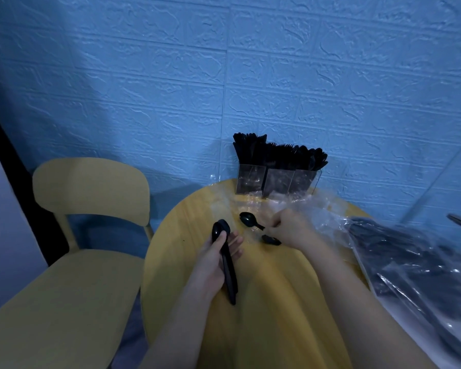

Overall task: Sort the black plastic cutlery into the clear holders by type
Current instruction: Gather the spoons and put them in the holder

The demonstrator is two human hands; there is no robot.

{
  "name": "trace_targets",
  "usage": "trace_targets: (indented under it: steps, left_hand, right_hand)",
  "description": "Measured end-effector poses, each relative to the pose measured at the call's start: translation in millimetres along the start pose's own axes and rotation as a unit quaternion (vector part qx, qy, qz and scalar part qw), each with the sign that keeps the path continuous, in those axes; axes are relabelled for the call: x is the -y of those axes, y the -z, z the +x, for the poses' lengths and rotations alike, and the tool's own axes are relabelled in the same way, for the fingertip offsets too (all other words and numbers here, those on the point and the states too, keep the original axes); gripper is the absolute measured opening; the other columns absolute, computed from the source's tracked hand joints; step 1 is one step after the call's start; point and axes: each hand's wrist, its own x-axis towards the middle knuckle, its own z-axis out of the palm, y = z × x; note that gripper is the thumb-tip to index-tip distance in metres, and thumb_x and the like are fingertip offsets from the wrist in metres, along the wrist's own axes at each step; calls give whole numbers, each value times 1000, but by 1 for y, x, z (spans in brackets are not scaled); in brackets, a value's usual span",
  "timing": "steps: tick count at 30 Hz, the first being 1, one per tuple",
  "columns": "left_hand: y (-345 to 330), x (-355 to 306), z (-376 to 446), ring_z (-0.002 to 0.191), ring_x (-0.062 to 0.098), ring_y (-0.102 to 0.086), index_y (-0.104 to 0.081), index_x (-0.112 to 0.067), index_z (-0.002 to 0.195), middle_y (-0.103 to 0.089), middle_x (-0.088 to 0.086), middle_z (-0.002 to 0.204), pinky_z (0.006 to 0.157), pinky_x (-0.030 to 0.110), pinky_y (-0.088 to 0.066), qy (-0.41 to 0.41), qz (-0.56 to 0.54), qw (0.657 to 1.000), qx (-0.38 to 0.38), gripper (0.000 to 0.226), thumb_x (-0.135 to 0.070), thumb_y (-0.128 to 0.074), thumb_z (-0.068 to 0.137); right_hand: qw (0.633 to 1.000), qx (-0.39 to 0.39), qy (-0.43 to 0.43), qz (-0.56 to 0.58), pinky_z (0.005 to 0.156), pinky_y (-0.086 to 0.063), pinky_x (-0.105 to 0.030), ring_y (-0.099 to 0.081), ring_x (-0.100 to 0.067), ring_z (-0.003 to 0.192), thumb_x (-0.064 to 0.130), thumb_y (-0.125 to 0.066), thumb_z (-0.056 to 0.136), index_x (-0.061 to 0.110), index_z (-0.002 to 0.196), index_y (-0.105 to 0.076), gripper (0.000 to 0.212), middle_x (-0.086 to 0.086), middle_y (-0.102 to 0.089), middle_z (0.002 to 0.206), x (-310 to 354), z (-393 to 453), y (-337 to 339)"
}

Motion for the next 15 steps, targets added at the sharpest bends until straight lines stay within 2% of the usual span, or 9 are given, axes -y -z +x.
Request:
trace_targets:
  steps: [2, 4, 7, 11, 13, 15]
  left_hand:
    - [-2, 1, 0, 89, 25, -70, -48, -4, 129, -70, 16, 102, 63, 32, -57, -1, -11, 1000, 1, 31, -12, -47, 99]
    - [-2, 3, 0, 91, 27, -70, -47, -5, 130, -70, 18, 105, 65, 33, -57, -3, -12, 1000, 5, 31, -13, -44, 100]
    - [-2, 4, 2, 83, 24, -71, -49, -4, 129, -71, 16, 101, 65, 34, -56, 10, -4, 1000, 3, 33, -19, -42, 101]
    - [-1, 3, 0, 80, 22, -70, -60, -5, 114, -73, 12, 93, 67, 32, -48, 38, 6, 999, -6, 44, -39, -34, 101]
    - [0, 3, 1, 86, 23, -66, -61, -2, 107, -69, 10, 97, 69, 33, -49, 33, 11, 999, -3, 53, -47, -35, 98]
    - [3, 3, 5, 87, 22, -63, -57, -2, 114, -63, 9, 97, 66, 32, -54, 4, 17, 1000, -6, 50, -46, -45, 94]
  right_hand:
    - [999, -20, 0, 37, 72, -51, -31, -62, -18, 81, 22, -65, 88, 9, 91, -72, 15, -6, -69, 89, -1, -10, 9]
    - [996, -28, 28, 80, 66, -48, -24, -60, -14, 78, 23, -65, 88, 11, 93, -71, 15, -3, -68, 87, 6, -24, 13]
    - [986, 31, 71, 150, 57, -43, -17, -59, -10, 74, 26, -68, 87, 17, 100, -67, 16, 0, -66, 86, 24, -42, 2]
    - [986, 42, 96, 132, 61, -40, -15, -59, -11, 87, 25, -64, 89, 19, 103, -63, 15, 0, -66, 105, 34, -47, -27]
    - [985, 46, 108, 126, 62, -40, -15, -59, -11, 86, 25, -62, 91, 18, 104, -64, 16, 2, -65, 100, 35, -48, -35]
    - [985, 60, 126, 105, 62, -41, -18, -57, -12, 79, 27, -60, 92, 18, 102, -65, 15, 2, -63, 88, 36, -49, -39]
